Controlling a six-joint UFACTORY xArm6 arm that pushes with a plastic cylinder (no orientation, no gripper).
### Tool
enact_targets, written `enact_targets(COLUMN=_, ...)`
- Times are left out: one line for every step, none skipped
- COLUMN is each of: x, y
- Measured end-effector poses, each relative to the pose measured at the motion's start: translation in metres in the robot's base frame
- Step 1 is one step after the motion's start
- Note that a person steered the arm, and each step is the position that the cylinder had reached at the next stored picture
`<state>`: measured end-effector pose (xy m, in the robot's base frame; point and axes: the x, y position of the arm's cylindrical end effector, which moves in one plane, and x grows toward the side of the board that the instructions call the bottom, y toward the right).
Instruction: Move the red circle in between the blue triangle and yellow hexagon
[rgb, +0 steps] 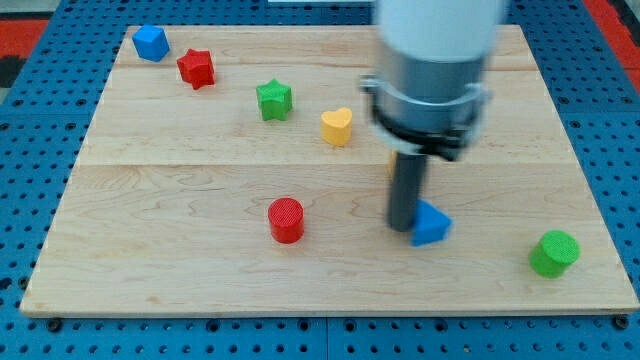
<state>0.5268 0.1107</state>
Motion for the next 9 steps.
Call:
enact_targets(x=0.007, y=0.014)
enact_targets(x=0.06, y=-0.049)
enact_targets(x=0.069, y=-0.142)
enact_targets(x=0.014, y=-0.183)
enact_targets(x=-0.023, y=-0.158)
enact_targets(x=-0.019, y=-0.094)
enact_targets(x=-0.02, y=-0.04)
enact_targets(x=-0.02, y=-0.02)
enact_targets(x=-0.016, y=-0.003)
